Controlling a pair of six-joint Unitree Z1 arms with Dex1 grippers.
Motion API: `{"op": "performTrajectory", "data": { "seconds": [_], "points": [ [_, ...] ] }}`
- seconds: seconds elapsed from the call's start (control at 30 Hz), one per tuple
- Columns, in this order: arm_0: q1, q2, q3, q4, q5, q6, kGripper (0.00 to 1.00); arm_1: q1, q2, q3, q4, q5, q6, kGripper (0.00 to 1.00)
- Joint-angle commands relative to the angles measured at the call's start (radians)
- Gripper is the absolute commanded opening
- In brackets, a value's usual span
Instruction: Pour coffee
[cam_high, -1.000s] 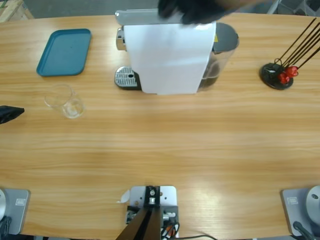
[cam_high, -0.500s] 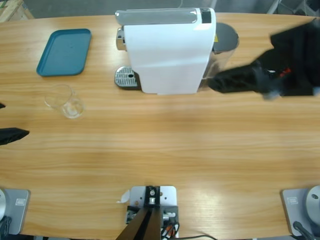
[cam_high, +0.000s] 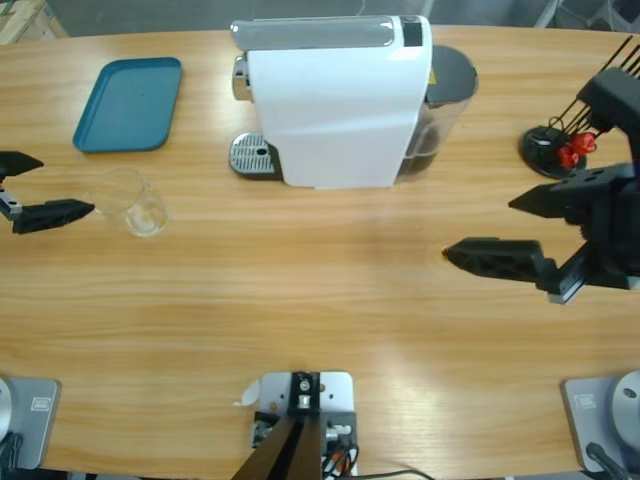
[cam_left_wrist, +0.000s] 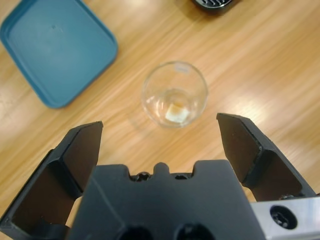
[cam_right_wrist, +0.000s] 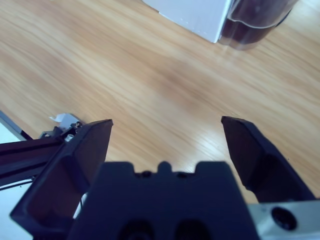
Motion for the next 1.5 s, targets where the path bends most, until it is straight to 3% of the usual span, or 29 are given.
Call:
{"op": "performTrajectory", "data": {
  "seconds": [0.03,0.5,0.93,0.97,1.0,1.03,1.07,1.13,1.23,1.3,1.33,1.37,1.4,1.43,1.5],
  "points": [
    [0.032,-0.002,0.067,-0.023,-0.200,0.011,1.000,-0.001,0.030,0.087,-0.112,0.020,-0.010,1.000],
    [0.035,0.156,0.085,-0.145,-0.090,0.089,1.000,-0.052,0.050,0.157,-0.189,0.048,-0.025,1.000],
    [0.035,0.251,0.090,-0.191,-0.101,0.075,0.983,-0.116,0.089,0.179,-0.265,0.061,-0.053,1.000],
    [0.035,0.250,0.091,-0.192,-0.101,0.076,0.954,-0.119,0.091,0.179,-0.269,0.063,-0.054,1.000],
    [0.035,0.251,0.091,-0.192,-0.116,0.079,0.811,-0.121,0.092,0.179,-0.270,0.065,-0.056,1.000],
    [0.035,0.253,0.091,-0.191,-0.134,0.085,0.597,-0.122,0.092,0.181,-0.270,0.066,-0.056,1.000],
    [0.035,0.253,0.092,-0.190,-0.138,0.098,0.484,-0.122,0.090,0.184,-0.270,0.067,-0.056,1.000],
    [0.035,0.255,0.094,-0.189,-0.152,0.139,0.464,-0.122,0.080,0.190,-0.270,0.068,-0.056,1.000],
    [0.035,0.265,0.094,-0.190,-0.150,0.141,0.374,-0.123,0.071,0.197,-0.271,0.070,-0.056,1.000],
    [0.035,0.275,0.093,-0.190,-0.159,0.141,0.260,-0.123,0.069,0.203,-0.275,0.074,-0.056,1.000],
    [0.035,0.279,0.092,-0.190,-0.164,0.143,0.258,-0.123,0.068,0.205,-0.276,0.075,-0.056,1.000],
    [0.035,0.279,0.092,-0.191,-0.165,0.144,0.204,-0.123,0.067,0.205,-0.276,0.075,-0.056,1.000],
    [0.035,0.279,0.092,-0.193,-0.166,0.148,0.066,-0.123,0.065,0.205,-0.276,0.075,-0.056,1.000],
    [0.035,0.282,0.091,-0.195,-0.172,0.152,0.025,-0.123,0.065,0.205,-0.276,0.075,-0.055,1.000],
    [0.035,0.290,0.089,-0.201,-0.180,0.154,0.025,-0.123,0.066,0.206,-0.278,0.075,-0.055,1.000]
  ]
}}
